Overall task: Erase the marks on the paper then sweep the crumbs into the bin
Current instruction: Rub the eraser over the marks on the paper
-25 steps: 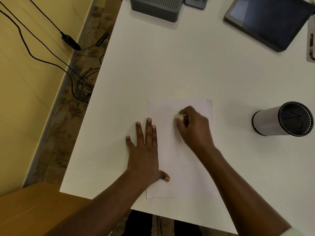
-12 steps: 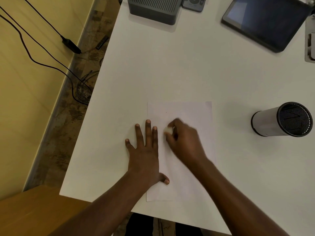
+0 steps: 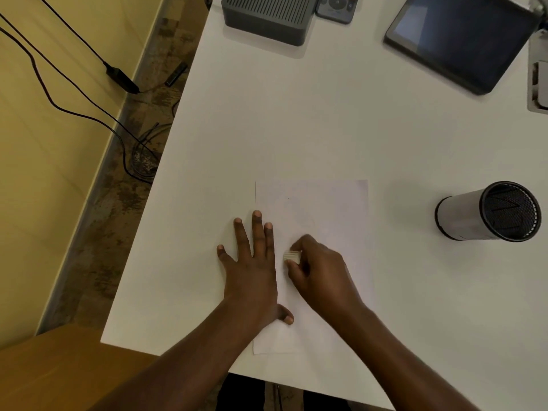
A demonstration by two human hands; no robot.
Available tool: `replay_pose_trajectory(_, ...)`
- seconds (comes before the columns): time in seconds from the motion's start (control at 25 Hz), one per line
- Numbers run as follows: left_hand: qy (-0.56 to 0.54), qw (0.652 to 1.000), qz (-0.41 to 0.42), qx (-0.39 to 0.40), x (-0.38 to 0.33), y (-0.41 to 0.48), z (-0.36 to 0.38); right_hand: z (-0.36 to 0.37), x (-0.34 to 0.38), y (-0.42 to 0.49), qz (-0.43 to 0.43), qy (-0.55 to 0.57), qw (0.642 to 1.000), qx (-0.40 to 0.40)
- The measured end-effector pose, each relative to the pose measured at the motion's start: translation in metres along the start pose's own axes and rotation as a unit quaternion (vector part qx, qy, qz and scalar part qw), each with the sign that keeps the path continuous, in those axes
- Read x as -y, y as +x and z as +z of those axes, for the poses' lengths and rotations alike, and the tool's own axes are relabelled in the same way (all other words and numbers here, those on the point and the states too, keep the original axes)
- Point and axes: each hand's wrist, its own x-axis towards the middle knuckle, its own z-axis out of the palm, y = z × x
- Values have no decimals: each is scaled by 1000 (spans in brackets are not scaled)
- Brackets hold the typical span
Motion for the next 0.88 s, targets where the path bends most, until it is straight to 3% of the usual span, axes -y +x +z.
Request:
replay_pose_trajectory(0.28, 7, 1000, -5, 9, -1, 0, 0, -37, -30, 63, 72, -11, 991, -112)
replay_pose_trajectory(0.48, 5, 1000, -4, 10, -2, 2, 0, 1, -7, 0, 11, -3, 1000, -20)
replay_pose_trajectory(0.72, 5, 1000, -6, 22, -2, 3, 0, -32, -24, 68, 63, 5, 992, -106)
replay_pose_trajectory(0.88, 11, 1000, -4, 16, -2, 2, -2, -2, -4, 24, 10, 10, 999, -36)
